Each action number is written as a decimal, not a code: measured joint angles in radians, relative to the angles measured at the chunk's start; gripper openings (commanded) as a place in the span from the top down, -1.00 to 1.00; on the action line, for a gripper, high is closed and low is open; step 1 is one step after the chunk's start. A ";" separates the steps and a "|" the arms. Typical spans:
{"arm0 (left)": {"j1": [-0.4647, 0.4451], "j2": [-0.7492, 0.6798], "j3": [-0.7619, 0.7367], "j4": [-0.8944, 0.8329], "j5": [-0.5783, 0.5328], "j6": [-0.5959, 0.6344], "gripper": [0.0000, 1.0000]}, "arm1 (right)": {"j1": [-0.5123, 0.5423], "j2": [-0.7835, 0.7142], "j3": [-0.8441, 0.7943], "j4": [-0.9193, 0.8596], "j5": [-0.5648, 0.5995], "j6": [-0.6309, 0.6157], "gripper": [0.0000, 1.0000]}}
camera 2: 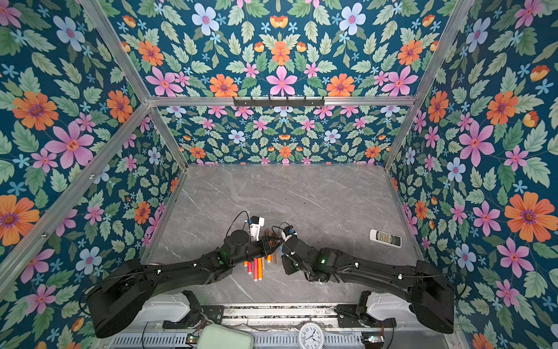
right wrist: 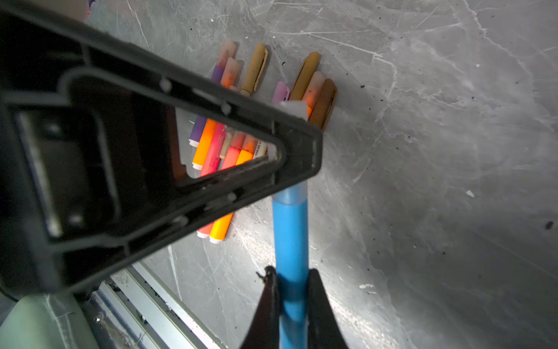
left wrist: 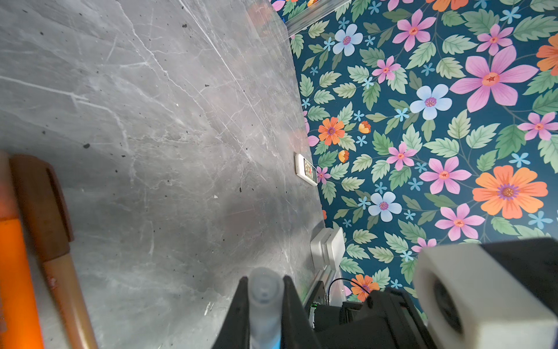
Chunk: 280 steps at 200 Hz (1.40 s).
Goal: Open the pen caps
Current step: 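Hold the cap with the left gripper and pull the marker away with the right gripper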
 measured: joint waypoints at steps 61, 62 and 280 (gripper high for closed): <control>-0.001 -0.018 -0.009 0.008 0.004 0.008 1.00 | 0.000 -0.014 -0.003 -0.010 0.003 -0.001 -0.21; -0.001 -0.019 -0.010 0.008 0.004 0.008 1.00 | 0.000 -0.015 -0.003 -0.010 0.003 -0.001 -0.22; 0.003 -0.032 0.058 -0.065 0.019 0.057 1.00 | -0.014 -0.045 -0.089 0.119 -0.077 0.005 1.00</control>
